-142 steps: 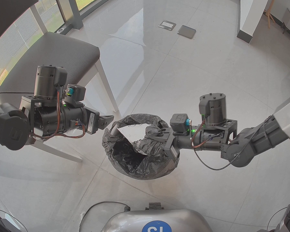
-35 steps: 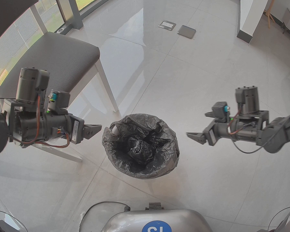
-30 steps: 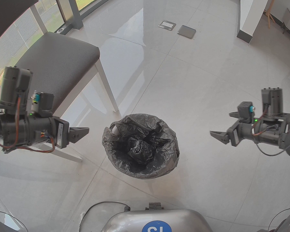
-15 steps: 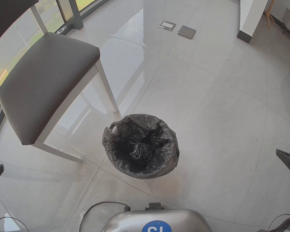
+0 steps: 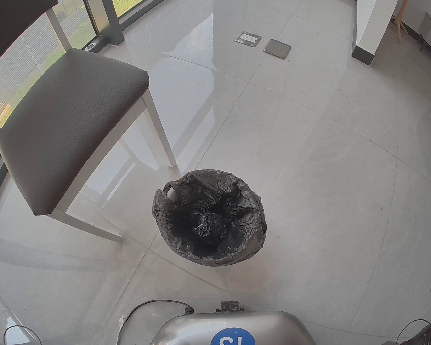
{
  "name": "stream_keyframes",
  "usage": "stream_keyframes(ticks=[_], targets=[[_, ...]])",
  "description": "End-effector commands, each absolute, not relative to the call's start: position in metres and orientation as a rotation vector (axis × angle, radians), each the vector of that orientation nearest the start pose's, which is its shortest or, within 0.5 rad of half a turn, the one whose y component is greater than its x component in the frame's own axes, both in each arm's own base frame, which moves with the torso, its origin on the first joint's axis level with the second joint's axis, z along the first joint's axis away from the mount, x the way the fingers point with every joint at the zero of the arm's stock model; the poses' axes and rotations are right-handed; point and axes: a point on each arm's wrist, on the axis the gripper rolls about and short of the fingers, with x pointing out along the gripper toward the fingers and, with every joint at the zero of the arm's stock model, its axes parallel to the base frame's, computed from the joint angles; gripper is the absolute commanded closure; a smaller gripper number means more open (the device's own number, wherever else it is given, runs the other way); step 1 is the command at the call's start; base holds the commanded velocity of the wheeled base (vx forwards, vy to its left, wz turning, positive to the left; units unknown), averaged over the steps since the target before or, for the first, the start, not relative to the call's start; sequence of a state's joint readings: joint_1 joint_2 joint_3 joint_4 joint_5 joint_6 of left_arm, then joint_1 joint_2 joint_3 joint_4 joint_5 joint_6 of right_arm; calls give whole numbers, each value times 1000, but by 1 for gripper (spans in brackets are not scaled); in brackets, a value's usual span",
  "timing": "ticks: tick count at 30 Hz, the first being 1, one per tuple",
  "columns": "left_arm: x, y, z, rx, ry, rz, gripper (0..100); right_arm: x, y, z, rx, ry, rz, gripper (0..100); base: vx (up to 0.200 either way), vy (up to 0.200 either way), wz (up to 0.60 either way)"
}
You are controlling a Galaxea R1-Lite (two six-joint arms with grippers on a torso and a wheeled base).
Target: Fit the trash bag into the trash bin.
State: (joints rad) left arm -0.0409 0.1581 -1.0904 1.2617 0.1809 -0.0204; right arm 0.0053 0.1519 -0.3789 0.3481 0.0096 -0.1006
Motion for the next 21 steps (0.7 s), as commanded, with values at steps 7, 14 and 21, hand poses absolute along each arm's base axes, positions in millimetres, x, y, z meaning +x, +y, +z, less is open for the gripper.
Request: stream_keyframes(ticks=[7, 14, 21], targets=[[-132, 4, 163, -26, 144, 139, 0, -24, -3, 84, -91, -55, -125, 0, 0, 0, 0], [-71, 3, 142, -14, -4, 132, 0, -24, -3, 83, -82, -54, -125, 0, 0, 0, 0], [-26, 2, 94, 34, -129, 90, 0, -24, -3, 83, -75, -55, -123, 0, 0, 0, 0]])
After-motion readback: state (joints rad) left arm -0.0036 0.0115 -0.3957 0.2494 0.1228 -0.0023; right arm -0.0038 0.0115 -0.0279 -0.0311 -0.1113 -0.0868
